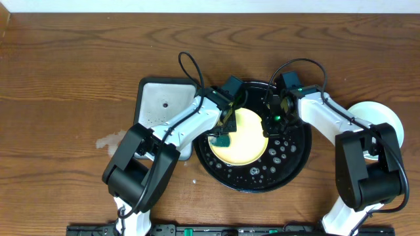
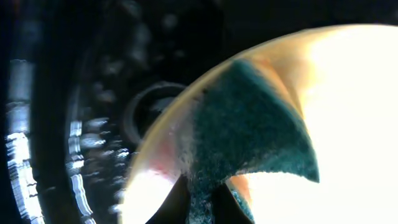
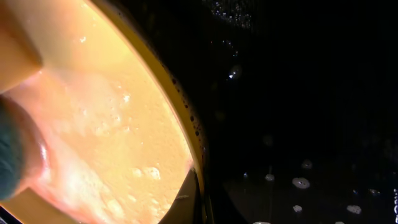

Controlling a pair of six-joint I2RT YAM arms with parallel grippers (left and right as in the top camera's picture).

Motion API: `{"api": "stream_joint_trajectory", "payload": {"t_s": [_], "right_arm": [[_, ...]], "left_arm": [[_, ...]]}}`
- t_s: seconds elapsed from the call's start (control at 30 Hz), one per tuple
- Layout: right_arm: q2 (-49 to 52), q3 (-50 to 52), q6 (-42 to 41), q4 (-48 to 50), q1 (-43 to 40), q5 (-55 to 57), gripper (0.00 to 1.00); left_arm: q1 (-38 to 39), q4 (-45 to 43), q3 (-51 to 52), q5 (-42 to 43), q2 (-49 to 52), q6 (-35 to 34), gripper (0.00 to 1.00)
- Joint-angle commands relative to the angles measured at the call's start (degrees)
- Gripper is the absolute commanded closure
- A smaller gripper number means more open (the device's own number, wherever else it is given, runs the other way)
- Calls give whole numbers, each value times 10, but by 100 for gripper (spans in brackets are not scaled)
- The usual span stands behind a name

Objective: Clean dirty plates on tray and stack at the side
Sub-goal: 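Scrub the yellow plate with the sponge while right gripper holds rim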

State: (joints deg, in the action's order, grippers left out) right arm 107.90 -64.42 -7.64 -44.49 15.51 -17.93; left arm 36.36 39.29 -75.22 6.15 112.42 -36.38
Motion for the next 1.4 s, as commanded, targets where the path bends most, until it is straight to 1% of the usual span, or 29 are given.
{"api": "stream_joint_trajectory", "payload": {"t_s": [0.0,0.13,0.23,0.37,0.43,0.57,0.67,0.83,0.93,1.1,1.2,1.27,1.37], "right_arm": [[13,10,-9,-5,-5,31,99],[13,10,-9,-5,-6,31,99],[13,10,-16,-5,-6,31,99],[13,10,-27,-4,-6,31,99],[13,10,-31,-2,-6,31,99],[13,10,-46,0,-9,31,99],[13,10,-56,0,-16,30,99],[13,10,-51,0,-20,29,99],[13,10,-47,0,-20,29,99],[13,10,-43,-1,-20,29,99],[13,10,-43,-1,-20,29,99],[13,10,-42,-1,-20,29,99],[13,10,-41,-2,-20,29,99]], "left_arm": [[9,-55,20,135,30,-2,91],[33,-115,20,198,30,-37,90],[52,-131,20,209,30,-49,89],[67,-112,20,217,30,-49,90],[67,-97,20,217,30,-49,92],[58,-66,20,192,30,-48,92],[49,-19,20,140,30,-48,92],[32,51,19,-23,28,-41,92],[26,57,18,-100,26,-22,92],[27,56,18,-250,19,-22,92],[27,55,17,-326,19,-22,92],[27,57,8,-331,18,-22,92],[31,59,-7,-300,7,-23,93]]}}
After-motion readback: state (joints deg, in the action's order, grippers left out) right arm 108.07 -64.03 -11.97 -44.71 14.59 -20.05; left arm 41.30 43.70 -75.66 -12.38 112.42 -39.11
